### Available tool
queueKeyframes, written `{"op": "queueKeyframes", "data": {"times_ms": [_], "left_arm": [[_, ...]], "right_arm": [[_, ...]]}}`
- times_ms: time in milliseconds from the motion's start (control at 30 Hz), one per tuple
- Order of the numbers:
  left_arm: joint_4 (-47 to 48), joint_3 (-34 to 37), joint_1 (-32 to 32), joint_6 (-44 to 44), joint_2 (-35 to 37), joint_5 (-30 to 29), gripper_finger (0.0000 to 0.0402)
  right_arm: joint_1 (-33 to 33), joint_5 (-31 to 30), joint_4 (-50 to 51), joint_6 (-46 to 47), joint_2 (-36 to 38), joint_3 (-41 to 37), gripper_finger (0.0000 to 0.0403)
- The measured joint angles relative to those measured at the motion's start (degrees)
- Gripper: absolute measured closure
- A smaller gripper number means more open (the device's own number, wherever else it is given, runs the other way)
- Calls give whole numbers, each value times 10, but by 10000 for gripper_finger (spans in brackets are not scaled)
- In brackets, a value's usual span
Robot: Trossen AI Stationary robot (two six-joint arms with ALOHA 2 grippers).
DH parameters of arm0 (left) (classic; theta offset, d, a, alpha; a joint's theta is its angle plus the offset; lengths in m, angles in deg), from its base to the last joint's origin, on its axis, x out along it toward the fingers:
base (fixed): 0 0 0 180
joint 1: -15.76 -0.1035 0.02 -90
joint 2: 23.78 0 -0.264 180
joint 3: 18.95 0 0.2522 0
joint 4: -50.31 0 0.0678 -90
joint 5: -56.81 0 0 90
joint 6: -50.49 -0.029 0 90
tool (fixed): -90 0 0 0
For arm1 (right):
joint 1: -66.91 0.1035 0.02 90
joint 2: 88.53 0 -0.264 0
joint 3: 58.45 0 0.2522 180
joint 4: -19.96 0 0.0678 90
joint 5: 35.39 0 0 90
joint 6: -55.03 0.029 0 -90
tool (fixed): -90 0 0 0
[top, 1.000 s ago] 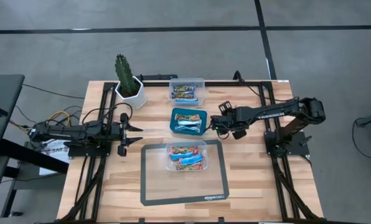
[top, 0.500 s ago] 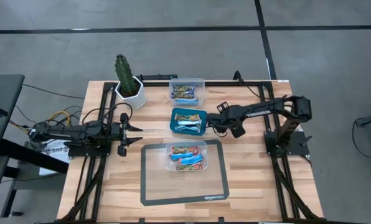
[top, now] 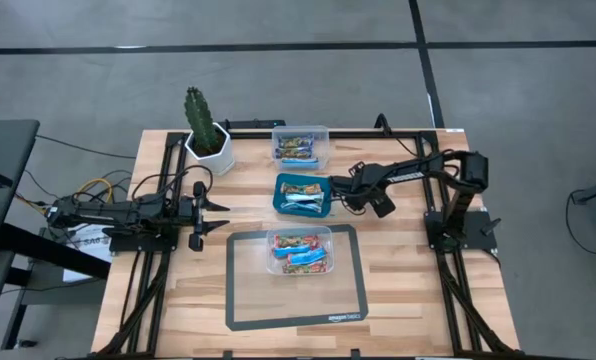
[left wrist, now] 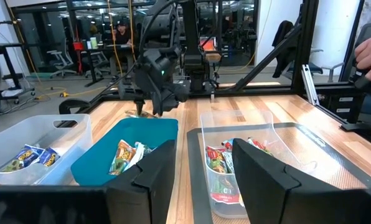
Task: Pick and place Granola Bars by type
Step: Put the yellow granola bar into the blue bin
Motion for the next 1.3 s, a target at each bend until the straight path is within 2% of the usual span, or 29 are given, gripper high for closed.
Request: {"op": "queueKeyframes", "data": {"times_ms": [267, 567, 667, 1000, 1300], "left_arm": [[0, 0, 0, 0, 0, 0, 248], [0, 0, 0, 0, 0, 0, 248], [0, 0, 0, 0, 0, 0, 248], [0, 0, 0, 0, 0, 0, 248], [0, 0, 0, 0, 0, 0, 248]], "right_arm": [[-3, 0, -31, -19, -18, 0, 226], [-4, 0, -35, -14, -18, 0, 326], [-4, -1, -35, 2, -18, 0, 347], [2, 1, -40, 47, -15, 0, 353], [14, 18, -35, 139, 40, 0, 352]]}}
